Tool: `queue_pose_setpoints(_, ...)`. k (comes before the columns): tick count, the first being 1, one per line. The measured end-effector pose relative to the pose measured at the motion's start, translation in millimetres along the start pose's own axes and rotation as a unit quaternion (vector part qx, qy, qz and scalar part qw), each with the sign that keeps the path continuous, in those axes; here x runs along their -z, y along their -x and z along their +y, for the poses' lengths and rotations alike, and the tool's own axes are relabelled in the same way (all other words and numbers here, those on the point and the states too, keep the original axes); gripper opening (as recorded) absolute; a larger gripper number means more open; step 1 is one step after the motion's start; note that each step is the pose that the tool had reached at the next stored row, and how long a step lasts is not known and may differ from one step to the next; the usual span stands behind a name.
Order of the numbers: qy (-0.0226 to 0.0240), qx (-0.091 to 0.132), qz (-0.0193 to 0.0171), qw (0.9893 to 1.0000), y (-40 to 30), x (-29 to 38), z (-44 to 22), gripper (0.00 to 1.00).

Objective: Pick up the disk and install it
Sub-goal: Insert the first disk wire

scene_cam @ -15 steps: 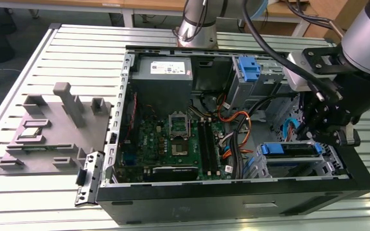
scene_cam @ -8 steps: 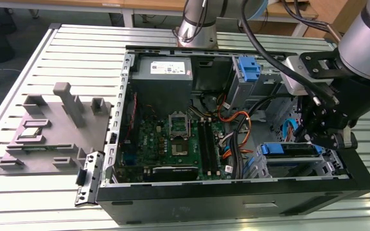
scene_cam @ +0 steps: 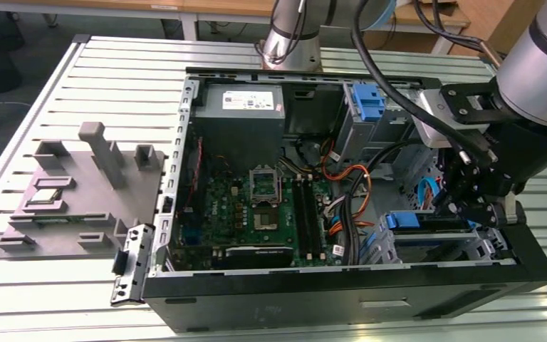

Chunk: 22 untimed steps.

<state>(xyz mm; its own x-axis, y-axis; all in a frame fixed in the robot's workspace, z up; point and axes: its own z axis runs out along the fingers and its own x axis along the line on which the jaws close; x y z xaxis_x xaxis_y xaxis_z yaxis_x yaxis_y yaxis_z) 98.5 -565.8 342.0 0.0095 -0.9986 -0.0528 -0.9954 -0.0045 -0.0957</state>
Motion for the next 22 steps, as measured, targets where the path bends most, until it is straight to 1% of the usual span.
queue_pose_setpoints(3, 0.0, 0.0, 0.0001, 1.0, 0.0, -0.1, 0.0, 0.16)
queue_pose_setpoints(6, -0.0003, 0.0, 0.0, 1.0, -0.1, -2.6, 0.2, 0.16)
queue_pose_setpoints(22, -0.0007, 0.0, -0.0001, 1.0, -0.3, -5.8, 1.5, 0.16)
